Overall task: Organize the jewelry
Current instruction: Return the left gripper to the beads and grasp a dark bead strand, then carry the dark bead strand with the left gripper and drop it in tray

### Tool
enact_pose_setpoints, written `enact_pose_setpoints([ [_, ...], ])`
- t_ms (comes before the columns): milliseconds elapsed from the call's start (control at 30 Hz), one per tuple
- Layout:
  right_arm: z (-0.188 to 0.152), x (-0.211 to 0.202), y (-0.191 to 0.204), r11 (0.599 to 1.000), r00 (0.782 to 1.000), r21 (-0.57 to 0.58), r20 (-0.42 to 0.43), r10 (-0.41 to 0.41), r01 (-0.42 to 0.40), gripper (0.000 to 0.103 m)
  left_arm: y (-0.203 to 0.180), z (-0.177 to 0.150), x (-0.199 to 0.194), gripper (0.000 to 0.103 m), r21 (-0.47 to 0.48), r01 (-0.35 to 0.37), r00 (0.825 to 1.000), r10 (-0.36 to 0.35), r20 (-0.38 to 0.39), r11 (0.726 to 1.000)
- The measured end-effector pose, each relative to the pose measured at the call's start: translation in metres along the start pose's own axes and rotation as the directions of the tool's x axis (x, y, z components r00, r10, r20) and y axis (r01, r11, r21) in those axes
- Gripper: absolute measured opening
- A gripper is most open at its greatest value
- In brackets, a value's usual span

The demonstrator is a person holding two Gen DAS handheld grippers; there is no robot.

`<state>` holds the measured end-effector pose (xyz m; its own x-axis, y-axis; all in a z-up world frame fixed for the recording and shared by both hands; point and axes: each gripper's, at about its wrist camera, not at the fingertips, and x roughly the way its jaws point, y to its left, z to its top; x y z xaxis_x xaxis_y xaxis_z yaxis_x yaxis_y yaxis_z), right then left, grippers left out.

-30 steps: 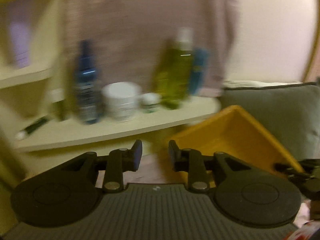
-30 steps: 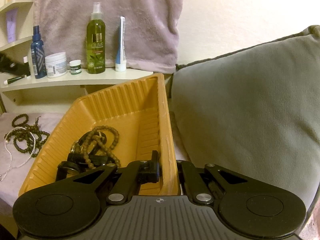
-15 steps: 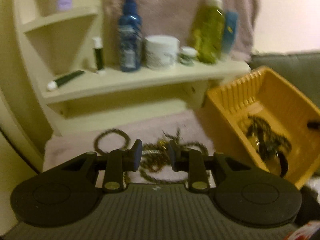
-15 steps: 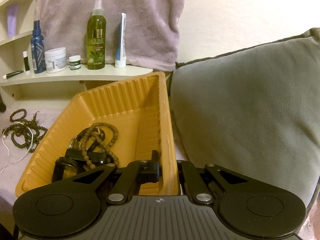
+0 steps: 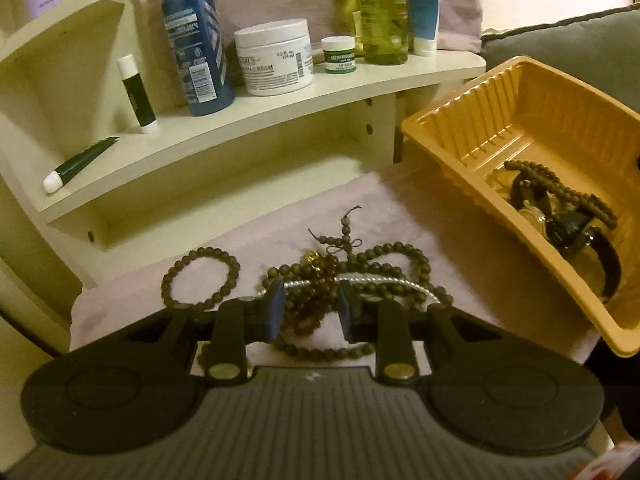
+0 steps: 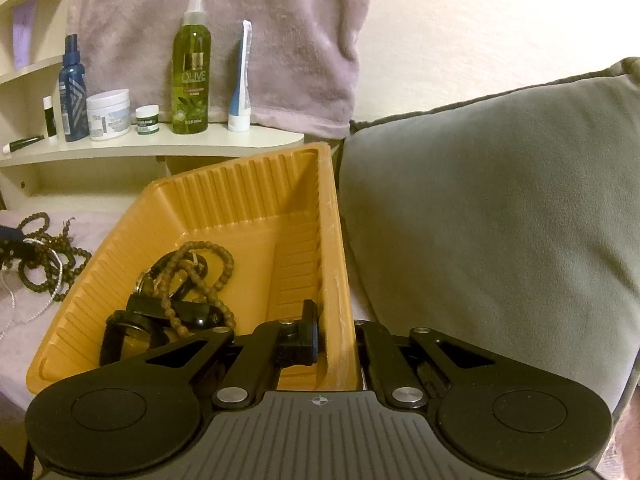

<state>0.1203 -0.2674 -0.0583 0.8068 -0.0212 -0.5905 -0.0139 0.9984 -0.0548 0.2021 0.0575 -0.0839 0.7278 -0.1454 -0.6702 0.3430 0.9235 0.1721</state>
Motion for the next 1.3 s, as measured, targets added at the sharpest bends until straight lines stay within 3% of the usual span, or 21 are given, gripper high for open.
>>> enact_pose_setpoints([
  [333,0.0,0.002,-0.001,1.0,1.0,0.0,-0.01,-0.01,0.01,0.005,-0.002,-0.006,0.021,0.021,0.119,0.024,0.998,-0.016,-0.068,0.993],
  [467,-0.001,0.002,0.0,1.0,1.0,-0.004,-0.011,-0.012,0.012,0.005,-0.001,-0.005,0.018,0.004,0.117,0.019,0.998,-0.012,-0.061,0.993],
  [567,-0.001,0.002,-0.001,1.0,1.0,-0.004,-0.01,-0.012,0.012,0.005,0.0,-0.003,0.013,0.004,0.112,0.026,0.998,-0.02,-0.058,0.993],
  [967,-0.001,0.001,0.0,1.0,1.0,-0.007,-0.004,-0.011,0.011,0.005,0.007,0.028,-0.033,0.004,0.018,0.067,0.996,-0.068,0.057,0.998],
  [1300,-0.001,-0.001,-0.001,1.0,1.0,0.003,0.005,-0.004,0.004,0.005,-0.018,0.084,-0.067,0.004,0.003,0.157,0.972,-0.155,0.176,0.988],
])
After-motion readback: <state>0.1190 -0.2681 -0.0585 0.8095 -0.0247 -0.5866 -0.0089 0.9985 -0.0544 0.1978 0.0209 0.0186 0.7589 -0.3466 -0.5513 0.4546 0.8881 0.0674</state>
